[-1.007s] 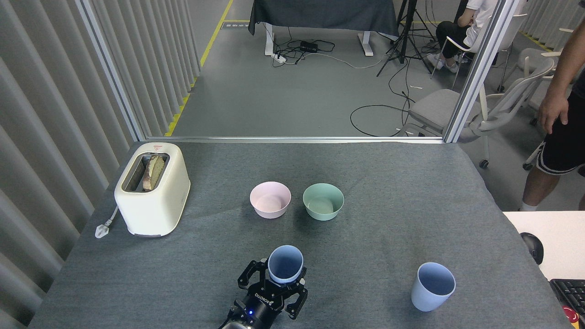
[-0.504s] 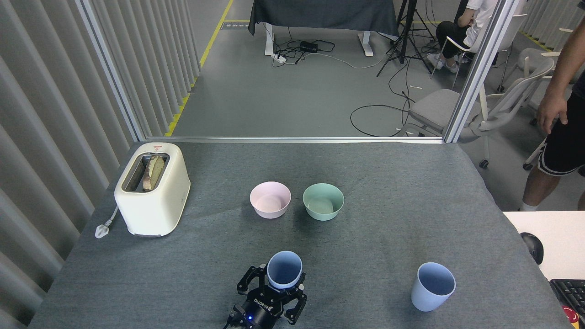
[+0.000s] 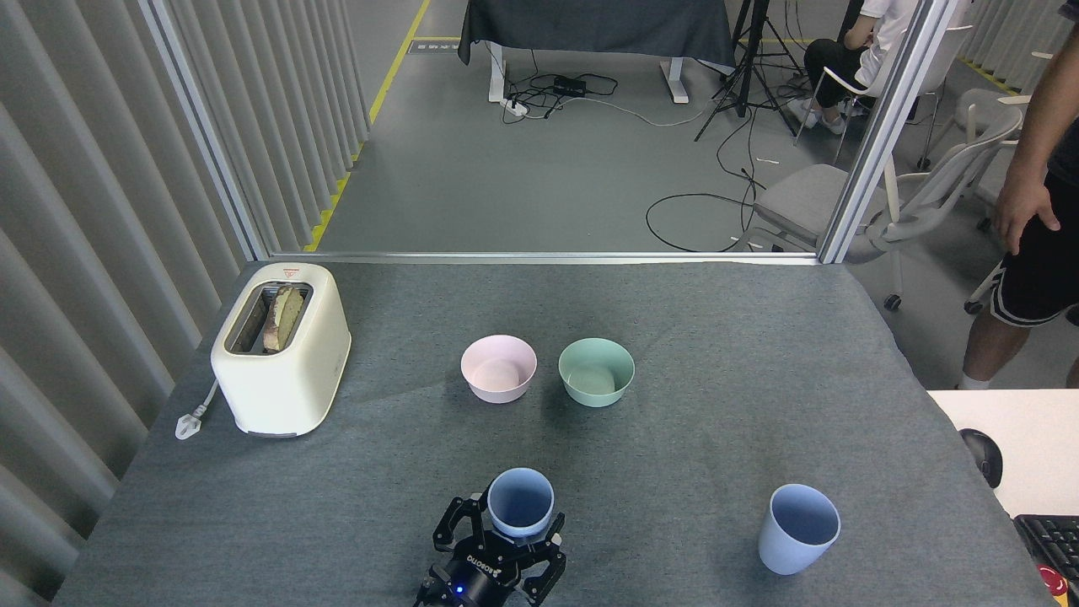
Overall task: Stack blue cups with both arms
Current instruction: 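Slide the held blue cup with the left gripper toward the table center, then open the left gripper and withdraw it from the cup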
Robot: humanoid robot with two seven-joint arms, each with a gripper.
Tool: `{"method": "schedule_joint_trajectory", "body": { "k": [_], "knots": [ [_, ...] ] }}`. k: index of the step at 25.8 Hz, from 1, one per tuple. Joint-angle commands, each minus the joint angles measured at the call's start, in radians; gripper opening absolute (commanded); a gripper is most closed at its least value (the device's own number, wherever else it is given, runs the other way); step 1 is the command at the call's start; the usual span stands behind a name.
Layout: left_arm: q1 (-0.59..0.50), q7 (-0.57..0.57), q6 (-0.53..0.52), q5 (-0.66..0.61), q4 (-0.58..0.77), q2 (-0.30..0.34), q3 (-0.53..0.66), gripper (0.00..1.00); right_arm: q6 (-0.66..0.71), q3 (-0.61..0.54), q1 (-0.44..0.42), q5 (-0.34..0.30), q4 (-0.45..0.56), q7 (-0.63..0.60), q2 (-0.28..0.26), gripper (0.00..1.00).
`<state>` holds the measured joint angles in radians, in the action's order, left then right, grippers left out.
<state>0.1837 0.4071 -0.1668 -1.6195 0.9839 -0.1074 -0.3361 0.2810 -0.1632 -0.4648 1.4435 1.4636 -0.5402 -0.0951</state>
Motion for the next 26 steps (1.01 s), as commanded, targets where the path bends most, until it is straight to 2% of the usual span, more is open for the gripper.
{"method": "schedule_joint_trajectory", "body": {
  "k": [1,9,13,20,24,26],
  "knots": [
    [-0.004,0.002,-0.002,0.001,0.009,0.000,0.000,1.00,0.000,-0.001,0.000,-0.002,0.000,-0.001,0.000,1.00],
    [-0.119,0.001,0.000,0.003,0.095,0.026,0.020,1.00,0.000,0.002,0.000,-0.002,-0.008,-0.006,0.000,1.00],
    [-0.253,-0.002,-0.010,0.003,0.242,0.041,0.080,1.00,0.000,0.002,0.000,-0.002,-0.008,-0.004,0.000,1.00],
    [-0.515,-0.004,-0.007,0.020,0.493,0.140,0.206,1.00,0.001,-0.013,-0.005,0.009,-0.015,0.006,0.000,1.00],
    [-0.538,-0.001,0.003,0.092,0.516,0.150,0.341,1.00,0.000,-0.018,-0.015,0.025,-0.015,0.057,-0.032,1.00],
    [-0.533,-0.001,0.003,0.125,0.516,0.149,0.371,1.00,-0.005,-0.028,0.000,0.026,-0.017,0.078,-0.054,1.00]
  ]
}}
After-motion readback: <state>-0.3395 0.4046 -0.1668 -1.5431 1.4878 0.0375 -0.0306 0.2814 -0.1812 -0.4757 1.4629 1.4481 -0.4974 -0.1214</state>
